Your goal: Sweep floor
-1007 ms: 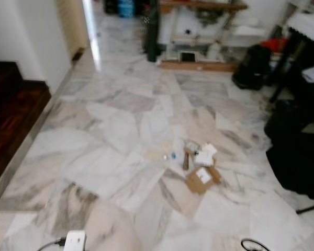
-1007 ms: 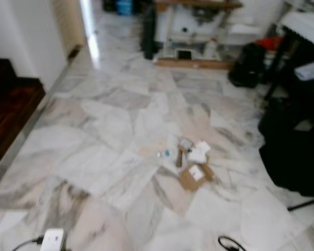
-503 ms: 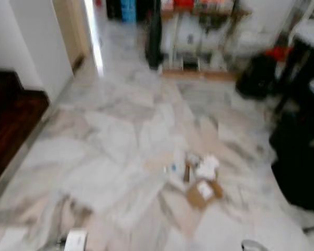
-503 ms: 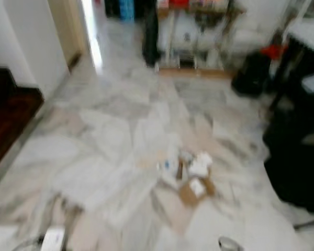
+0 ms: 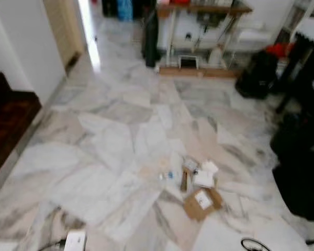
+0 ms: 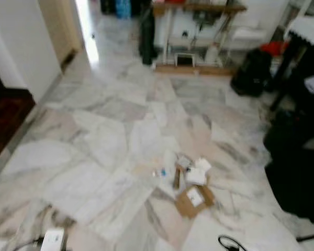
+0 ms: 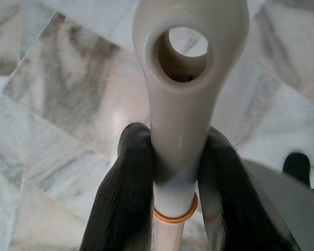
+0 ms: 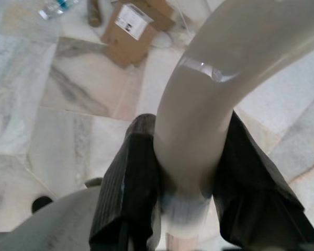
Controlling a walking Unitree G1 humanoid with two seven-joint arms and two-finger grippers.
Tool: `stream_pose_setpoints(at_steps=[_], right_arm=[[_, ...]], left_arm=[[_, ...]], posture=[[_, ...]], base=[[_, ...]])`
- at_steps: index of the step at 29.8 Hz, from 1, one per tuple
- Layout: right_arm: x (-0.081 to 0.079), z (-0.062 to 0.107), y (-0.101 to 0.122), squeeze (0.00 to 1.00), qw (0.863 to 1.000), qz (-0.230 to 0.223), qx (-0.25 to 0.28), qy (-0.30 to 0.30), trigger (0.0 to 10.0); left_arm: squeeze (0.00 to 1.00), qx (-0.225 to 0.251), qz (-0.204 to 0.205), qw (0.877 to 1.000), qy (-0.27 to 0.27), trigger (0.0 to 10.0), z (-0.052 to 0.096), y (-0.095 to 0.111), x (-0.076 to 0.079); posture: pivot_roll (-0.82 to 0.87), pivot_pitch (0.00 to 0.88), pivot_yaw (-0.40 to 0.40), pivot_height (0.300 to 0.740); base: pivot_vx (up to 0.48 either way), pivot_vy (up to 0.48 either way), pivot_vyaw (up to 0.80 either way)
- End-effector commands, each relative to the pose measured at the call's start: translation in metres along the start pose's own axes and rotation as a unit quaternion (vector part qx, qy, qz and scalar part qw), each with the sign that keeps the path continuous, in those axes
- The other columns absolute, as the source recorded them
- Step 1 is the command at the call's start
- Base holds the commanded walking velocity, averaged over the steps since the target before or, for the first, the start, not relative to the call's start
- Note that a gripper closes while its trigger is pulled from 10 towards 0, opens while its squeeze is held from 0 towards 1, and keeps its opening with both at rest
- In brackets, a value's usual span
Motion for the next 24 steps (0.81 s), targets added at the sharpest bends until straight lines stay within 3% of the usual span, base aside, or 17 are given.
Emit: stream_pose_setpoints(at_steps=[1,18,24], right_arm=[[0.0062,0.0025,-0.0026,0.00,1.000,-0.002,-0.004,-0.008,10.0],[0.0083,0.0039,-0.0042,0.00,1.000,0.001,-0.004,-0.011,10.0],[0.0141,0.0043,-0.0012,0.00,0.998,0.045,0.006,-0.050,10.0]], left_arm=[[0.00,-0.003,0.003,1.000,-0.008,10.0,0.0008,-0.0033,0.0052],[0.00,-0.004,-0.004,1.000,-0.010,10.0,0.0015,-0.0054,0.0070],[0.00,-0.005,-0.005,1.000,0.007,10.0,0.0023,-0.0072,0.0002]], posture=[[-0.03,0.000,-0.044,0.740],[-0.03,0.000,-0.044,0.740],[-0.03,0.000,-0.044,0.740]], base=[[0.000,0.000,0.00],[0.000,0.000,0.00],[0.000,0.000,0.00]])
Point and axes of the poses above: a point about 5 cm out from each wrist's last joint towards the gripper, its own z axis pointing back from the gripper into the wrist, its own y axis along the axis of the wrist's last joint, x = y × z, the point moved 2 cm from there along -z, pointing out of the wrist towards the gripper, and after that the axes turned 12 degrees about -z, right-handed, at the moved point
